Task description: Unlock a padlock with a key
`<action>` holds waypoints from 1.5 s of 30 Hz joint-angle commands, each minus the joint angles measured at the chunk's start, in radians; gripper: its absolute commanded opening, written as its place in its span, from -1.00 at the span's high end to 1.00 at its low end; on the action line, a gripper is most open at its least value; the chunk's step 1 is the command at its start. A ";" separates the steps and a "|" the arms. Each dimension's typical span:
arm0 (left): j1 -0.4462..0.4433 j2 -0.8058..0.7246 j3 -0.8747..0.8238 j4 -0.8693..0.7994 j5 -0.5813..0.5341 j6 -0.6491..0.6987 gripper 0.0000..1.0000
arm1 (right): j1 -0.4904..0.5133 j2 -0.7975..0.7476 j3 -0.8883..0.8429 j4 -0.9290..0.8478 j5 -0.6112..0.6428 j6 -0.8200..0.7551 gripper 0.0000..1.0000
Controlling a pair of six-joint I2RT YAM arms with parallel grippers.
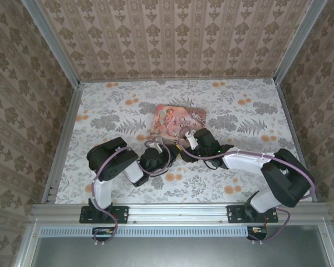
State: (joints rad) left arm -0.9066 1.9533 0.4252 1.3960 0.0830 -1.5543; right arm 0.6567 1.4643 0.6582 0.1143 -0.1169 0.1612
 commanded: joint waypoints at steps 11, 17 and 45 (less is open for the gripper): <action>0.017 0.036 -0.017 -0.095 0.029 -0.015 1.00 | 0.017 -0.196 -0.083 -0.097 0.152 0.038 0.05; 0.018 0.035 -0.017 -0.094 0.032 -0.015 1.00 | 0.100 -0.142 -0.068 -0.098 0.338 -0.038 0.14; 0.023 0.040 -0.008 -0.094 0.045 -0.021 1.00 | 0.222 0.110 -0.005 0.096 0.590 -0.244 0.32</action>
State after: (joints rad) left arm -0.8940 1.9533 0.4259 1.3952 0.1089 -1.5551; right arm 0.8745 1.5562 0.6239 0.1810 0.4362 -0.0574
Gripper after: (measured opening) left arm 0.053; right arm 0.345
